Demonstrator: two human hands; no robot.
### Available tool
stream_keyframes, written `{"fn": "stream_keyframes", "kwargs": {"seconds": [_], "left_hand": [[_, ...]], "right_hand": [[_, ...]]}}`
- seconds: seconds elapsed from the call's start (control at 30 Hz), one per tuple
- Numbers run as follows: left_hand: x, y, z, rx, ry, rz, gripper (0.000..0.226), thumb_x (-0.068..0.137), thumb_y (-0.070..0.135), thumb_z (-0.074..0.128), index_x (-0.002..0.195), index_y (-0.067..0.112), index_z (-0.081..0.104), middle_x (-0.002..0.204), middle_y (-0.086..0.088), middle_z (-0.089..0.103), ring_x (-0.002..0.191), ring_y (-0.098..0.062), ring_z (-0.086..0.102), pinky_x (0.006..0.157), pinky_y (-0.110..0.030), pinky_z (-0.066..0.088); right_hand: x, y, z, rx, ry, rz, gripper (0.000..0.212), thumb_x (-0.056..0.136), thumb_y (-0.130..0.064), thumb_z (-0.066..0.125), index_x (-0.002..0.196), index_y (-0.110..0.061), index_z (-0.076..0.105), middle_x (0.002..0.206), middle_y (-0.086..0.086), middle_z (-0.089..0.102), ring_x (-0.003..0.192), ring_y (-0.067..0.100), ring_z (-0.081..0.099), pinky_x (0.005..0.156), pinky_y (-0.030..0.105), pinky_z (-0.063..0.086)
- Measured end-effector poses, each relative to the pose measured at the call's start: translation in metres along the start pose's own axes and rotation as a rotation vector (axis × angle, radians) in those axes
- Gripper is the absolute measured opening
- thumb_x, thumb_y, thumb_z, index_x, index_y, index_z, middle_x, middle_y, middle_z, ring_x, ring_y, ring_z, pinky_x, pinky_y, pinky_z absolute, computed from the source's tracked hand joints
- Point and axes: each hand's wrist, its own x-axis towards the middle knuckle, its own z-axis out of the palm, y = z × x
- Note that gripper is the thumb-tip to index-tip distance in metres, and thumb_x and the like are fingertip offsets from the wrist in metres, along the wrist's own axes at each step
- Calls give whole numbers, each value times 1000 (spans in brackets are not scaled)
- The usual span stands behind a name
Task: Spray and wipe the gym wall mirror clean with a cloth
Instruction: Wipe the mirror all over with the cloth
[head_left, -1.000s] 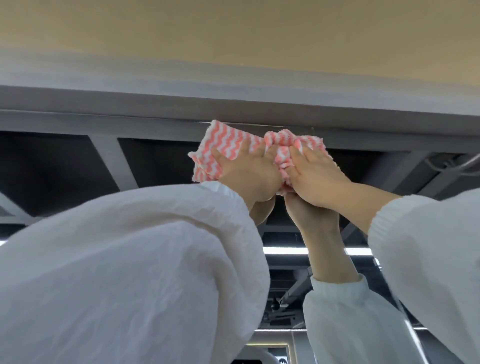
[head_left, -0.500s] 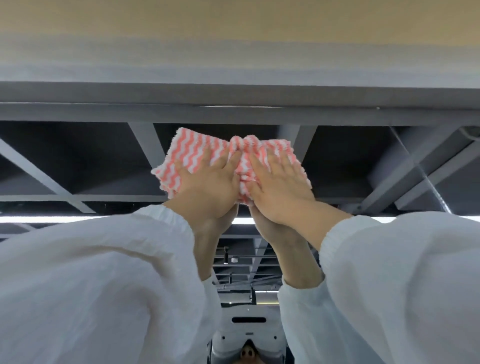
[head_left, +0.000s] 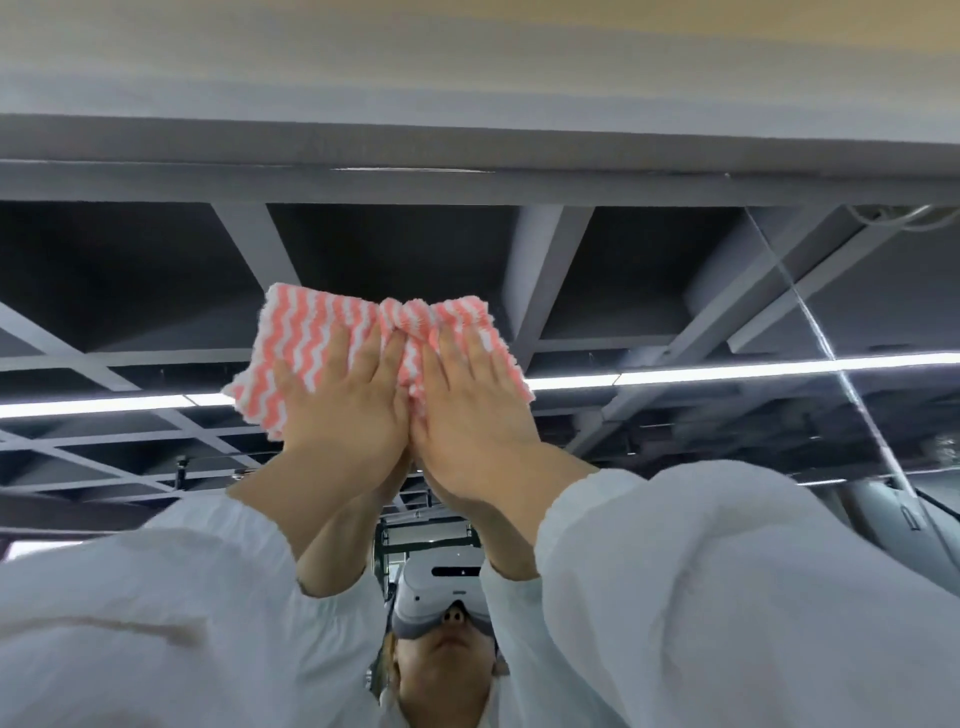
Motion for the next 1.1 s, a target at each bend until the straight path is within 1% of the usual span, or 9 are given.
{"fn": "stream_keyframes", "kwargs": {"seconds": [0.17, 0.3, 0.5, 0.6, 0.7, 0.8, 0.93, 1.03, 1.1], "left_hand": [[-24, 17, 6, 13, -36, -61, 53, 97, 42, -2, 136, 25, -34, 155, 3, -25, 142, -22, -23, 111, -62, -5], [-28, 56, 3, 4, -66, -84, 50, 97, 42, -3, 126, 25, -40, 154, 2, -28, 141, -24, -25, 111, -61, -4], [-19, 141, -3, -30, -57, -20, 56, 99, 39, 0, 143, 21, -30, 154, -1, -29, 141, -28, -26, 110, -61, -5], [-10, 184, -6, -35, -52, 33, 57, 99, 40, 2, 144, 22, -28, 154, -1, -28, 140, -29, -27, 110, -61, -9], [-1, 232, -8, -53, -51, 94, 56, 99, 42, 2, 145, 24, -26, 155, 0, -25, 141, -28, -27, 108, -61, -12], [4, 270, -8, -62, -39, 179, 57, 99, 44, 4, 146, 26, -23, 156, 2, -24, 141, -28, -27, 108, -61, -13], [8, 306, -12, -138, -43, 273, 57, 98, 50, 6, 149, 31, -12, 157, 5, -20, 142, -25, -23, 110, -59, -12], [16, 312, -15, -205, 51, 301, 53, 99, 48, 12, 150, 35, 6, 159, 7, 0, 145, -23, -9, 112, -60, -3], [24, 305, -12, -152, 88, 270, 55, 98, 52, 16, 149, 39, -1, 159, 5, -3, 144, -26, -10, 110, -64, 1]], "right_hand": [[-22, 16, 4, -55, 31, -62, 63, 102, -43, 9, 145, -9, -21, 155, 13, -24, 143, 30, -22, 118, 45, -6], [-41, 50, 1, -98, 54, -85, 65, 102, -47, 12, 135, -8, -29, 151, 12, -29, 139, 28, -29, 112, 42, -21], [-71, 132, -8, -109, 1, -39, 69, 100, -52, 14, 133, -12, -32, 151, 8, -31, 137, 24, -32, 107, 37, -26], [-85, 173, -12, -96, -35, 16, 69, 99, -52, 11, 135, -12, -32, 152, 6, -30, 140, 24, -29, 112, 38, -21], [-100, 224, -9, -121, -103, 46, 79, 86, -60, -13, 145, -7, -23, 155, 11, -25, 144, 27, -21, 119, 44, -7], [-116, 266, -4, -86, -113, 83, 110, 67, -65, -41, 150, -3, -5, 158, 16, -7, 146, 31, -9, 118, 47, 8], [-129, 302, -4, -99, -116, 119, 94, 91, -56, -17, 143, 8, 29, 149, 27, 29, 139, 41, 26, 109, 55, 31], [-130, 307, -10, -19, -112, 149, 88, 81, -55, -7, 150, -1, 5, 158, 18, 2, 147, 28, -6, 119, 42, 2], [-126, 303, -16, 132, -139, 267, 75, 93, -53, 12, 151, -10, -6, 158, 11, -14, 144, 24, -20, 118, 39, -7]]}}
